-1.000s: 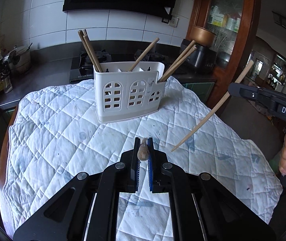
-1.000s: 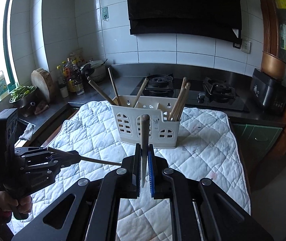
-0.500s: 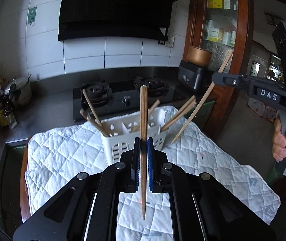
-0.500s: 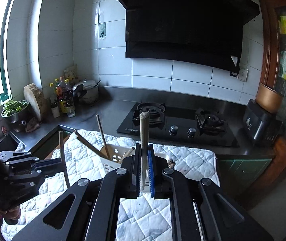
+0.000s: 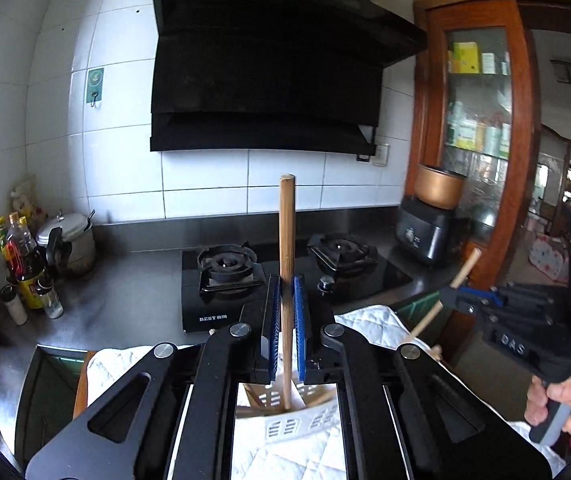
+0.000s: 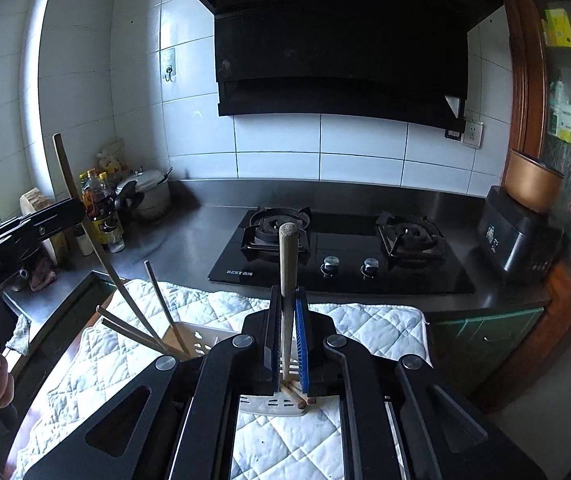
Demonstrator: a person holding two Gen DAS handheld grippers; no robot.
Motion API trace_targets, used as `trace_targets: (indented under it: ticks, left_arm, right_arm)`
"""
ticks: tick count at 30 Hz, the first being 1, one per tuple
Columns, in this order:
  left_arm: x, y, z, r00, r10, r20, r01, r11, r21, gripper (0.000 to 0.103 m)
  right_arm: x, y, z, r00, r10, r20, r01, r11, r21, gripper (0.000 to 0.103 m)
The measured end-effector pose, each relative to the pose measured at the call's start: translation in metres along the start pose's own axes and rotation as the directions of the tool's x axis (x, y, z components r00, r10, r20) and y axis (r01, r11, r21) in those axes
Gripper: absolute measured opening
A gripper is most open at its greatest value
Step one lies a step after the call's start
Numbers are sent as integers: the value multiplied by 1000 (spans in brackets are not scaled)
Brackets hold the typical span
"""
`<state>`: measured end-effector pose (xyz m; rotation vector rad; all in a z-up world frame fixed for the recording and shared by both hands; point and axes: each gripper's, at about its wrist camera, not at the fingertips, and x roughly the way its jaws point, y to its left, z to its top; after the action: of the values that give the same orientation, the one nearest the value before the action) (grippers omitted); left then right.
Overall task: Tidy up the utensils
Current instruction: 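Lift the chopsticks in both tools and carry them over the white caddy, then open both tools to drop the chopsticks into the white caddy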
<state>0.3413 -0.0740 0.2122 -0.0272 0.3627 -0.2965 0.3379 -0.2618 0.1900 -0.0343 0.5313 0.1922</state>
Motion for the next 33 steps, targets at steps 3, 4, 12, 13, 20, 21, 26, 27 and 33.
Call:
trace_targets:
  ticks: [3,4,12,13,20,21,26,27,33]
  left_arm:
    - [17,5,-6,1000,17,-15,-18,1000,-22,5]
    - [22,7,-9,1000,20,-21,-20,1000,-24,5]
    - [54,24,-29,993,26,-112,-32,998,-53,5]
    - [56,24,-30,992,24,-121,-30,998,-51,5]
    - [69,21,-42,986,17,-169,-21,999,-25,6]
    - [70,21,-43,985,18,-173,-22,999,-23,6]
    - [72,19,-45,984,20,-177,-23,1000,-15,8]
    - [72,17,-45,984,18,-177,-21,1000,-13,8]
    - [61,14,-42,986,13,-166,-14,1000,-8,9]
  right_arm:
    - [10,-2,-4,1000,12,-16,-12,1000,6,7]
    - [13,-2,-6,1000,19,-21,-18,1000,8,7]
    - [30,3,-16,997,32,-63,-32,999,-7,7]
    - [32,4,-17,997,28,-69,-29,1000,-10,7]
    - [41,7,-22,994,12,-105,-15,1000,-25,7]
    - [42,7,-23,994,10,-107,-12,1000,-25,7]
    - [43,6,-23,994,9,-109,-12,1000,-24,8]
    - [42,5,-23,994,8,-107,-11,1000,-24,8]
    - [31,7,-19,996,7,-85,-9,1000,-27,20]
